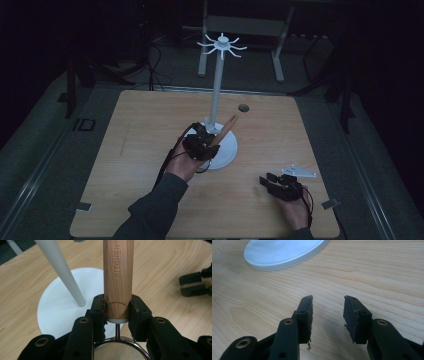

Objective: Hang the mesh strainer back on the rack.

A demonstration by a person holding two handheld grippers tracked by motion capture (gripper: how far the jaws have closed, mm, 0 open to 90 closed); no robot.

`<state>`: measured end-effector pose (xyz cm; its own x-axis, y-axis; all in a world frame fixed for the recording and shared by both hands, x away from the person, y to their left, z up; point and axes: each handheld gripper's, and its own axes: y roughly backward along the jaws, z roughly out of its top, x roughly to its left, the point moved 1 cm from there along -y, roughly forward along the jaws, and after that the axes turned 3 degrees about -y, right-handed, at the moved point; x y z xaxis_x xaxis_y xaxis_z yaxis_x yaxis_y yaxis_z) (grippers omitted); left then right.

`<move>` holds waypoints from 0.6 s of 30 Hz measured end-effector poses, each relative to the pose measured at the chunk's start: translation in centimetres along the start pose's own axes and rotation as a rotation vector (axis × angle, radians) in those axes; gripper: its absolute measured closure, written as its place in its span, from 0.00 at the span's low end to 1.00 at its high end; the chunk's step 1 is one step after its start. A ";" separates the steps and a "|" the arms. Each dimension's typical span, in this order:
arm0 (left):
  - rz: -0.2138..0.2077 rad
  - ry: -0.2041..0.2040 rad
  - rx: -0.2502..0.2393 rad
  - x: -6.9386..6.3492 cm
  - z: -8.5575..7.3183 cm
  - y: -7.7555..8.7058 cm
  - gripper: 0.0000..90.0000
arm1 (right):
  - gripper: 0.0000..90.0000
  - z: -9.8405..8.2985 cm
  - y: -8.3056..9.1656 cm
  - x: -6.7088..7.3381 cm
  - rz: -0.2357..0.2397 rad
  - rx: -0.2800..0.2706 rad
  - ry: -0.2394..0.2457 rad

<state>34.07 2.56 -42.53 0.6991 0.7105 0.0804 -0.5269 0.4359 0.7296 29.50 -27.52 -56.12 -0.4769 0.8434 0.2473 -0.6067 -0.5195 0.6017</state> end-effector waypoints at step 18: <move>0.068 0.053 -0.149 0.3 0.4 1.8 0.77 | 0.65 0.0 0.0 -0.1 -0.003 -0.001 -0.004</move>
<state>33.48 3.32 -40.90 0.6349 0.7676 0.0875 -0.6408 0.4598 0.6148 29.54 -27.59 -56.19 -0.4727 0.8456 0.2482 -0.6087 -0.5169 0.6019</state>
